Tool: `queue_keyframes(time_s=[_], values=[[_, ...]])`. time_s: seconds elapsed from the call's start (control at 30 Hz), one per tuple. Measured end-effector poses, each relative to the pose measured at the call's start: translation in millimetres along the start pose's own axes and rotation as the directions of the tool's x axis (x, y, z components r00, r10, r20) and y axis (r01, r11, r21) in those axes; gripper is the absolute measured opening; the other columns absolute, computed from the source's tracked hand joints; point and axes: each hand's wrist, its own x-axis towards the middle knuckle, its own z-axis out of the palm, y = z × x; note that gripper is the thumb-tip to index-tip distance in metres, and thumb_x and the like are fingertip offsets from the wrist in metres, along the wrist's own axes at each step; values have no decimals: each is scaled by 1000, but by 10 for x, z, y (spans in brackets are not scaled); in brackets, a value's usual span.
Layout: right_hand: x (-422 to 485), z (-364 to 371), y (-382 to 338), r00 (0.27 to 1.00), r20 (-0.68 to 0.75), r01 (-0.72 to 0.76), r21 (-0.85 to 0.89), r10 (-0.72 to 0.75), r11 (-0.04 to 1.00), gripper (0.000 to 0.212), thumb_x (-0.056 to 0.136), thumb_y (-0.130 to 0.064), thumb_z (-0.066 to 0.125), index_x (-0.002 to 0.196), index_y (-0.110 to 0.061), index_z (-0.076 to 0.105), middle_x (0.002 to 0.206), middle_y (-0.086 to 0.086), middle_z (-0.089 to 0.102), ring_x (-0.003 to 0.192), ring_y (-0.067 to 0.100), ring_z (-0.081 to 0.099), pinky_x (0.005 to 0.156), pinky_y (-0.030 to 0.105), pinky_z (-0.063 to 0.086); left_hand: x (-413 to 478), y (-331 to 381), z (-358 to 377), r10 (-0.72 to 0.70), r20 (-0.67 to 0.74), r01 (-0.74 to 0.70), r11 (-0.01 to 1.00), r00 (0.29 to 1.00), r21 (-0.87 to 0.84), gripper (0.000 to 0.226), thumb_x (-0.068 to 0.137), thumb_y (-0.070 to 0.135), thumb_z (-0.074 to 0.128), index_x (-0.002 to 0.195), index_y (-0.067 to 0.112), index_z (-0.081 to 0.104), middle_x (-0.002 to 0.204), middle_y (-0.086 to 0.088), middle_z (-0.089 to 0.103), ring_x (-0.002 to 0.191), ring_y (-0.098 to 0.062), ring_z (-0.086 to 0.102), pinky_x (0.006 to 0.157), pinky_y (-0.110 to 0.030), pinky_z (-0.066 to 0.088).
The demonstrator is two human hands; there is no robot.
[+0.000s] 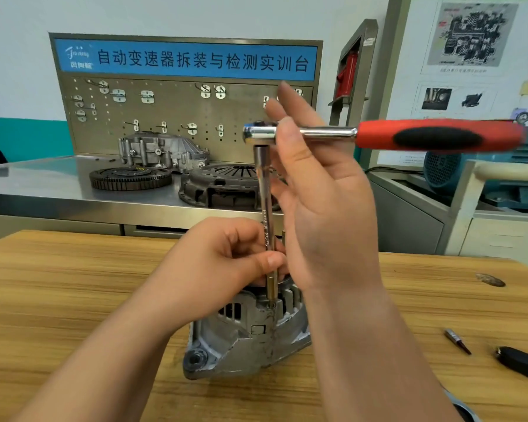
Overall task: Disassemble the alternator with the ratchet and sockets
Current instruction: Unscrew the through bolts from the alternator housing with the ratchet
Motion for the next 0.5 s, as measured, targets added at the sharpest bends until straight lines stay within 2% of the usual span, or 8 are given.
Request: queue_keyframes(time_s=[0.03,0.1,0.17,0.27,0.33,0.4,0.5], values=[[-6,11,8,1000,10,26,0,-26,1000,30,90,-19,56,118,-20,63,119,-8,68,115,11,61,106,35,43,0,-7,6,-5,-9,5,1000,1000,2,43,70,35,66,86,-5,68,77,-11,74,79,-34,69,77,-51,55],[-7,23,13,999,17,31,55,-32,998,30,90,-16,55,118,-19,63,124,-6,66,115,13,61,102,33,47,8,-14,5,-3,-23,3,1000,1000,20,21,77,20,69,83,1,71,76,-8,74,76,-28,71,76,-43,57],[-9,17,10,1000,24,-5,165,1,986,23,94,-17,52,113,-16,64,118,-2,68,104,11,66,94,35,53,6,-13,-8,18,-20,-18,999,1000,26,23,73,27,68,80,5,72,75,-6,74,74,-22,71,73,-34,58],[-1,-8,3,994,-8,-103,224,107,969,30,91,-32,49,106,-11,63,104,11,73,86,20,72,81,36,59,-9,11,-22,28,35,-28,1000,999,14,30,72,30,64,84,3,71,78,-10,73,76,-27,68,72,-36,55],[1,-23,8,989,-45,-125,216,138,968,31,88,-36,50,98,-12,65,101,14,73,87,28,71,73,30,58,-9,6,-24,29,46,-29,1000,999,5,16,78,21,65,80,7,72,71,-1,73,67,-13,68,66,-26,55],[-3,-10,22,994,-54,-91,127,99,988,22,90,-33,55,100,-18,68,97,6,73,89,25,69,78,27,56,-2,-19,-21,18,6,-18,1000,1000,-1,9,75,14,69,70,7,69,62,0,70,62,-7,66,62,-23,54],[-22,27,54,999,-38,-14,42,15,999,23,87,-21,57,106,-23,69,112,2,71,111,24,63,103,37,47,15,-55,-15,-35,-47,33,999,998,-35,26,68,20,71,77,-4,68,72,-17,71,68,-27,69,70,-38,60]])
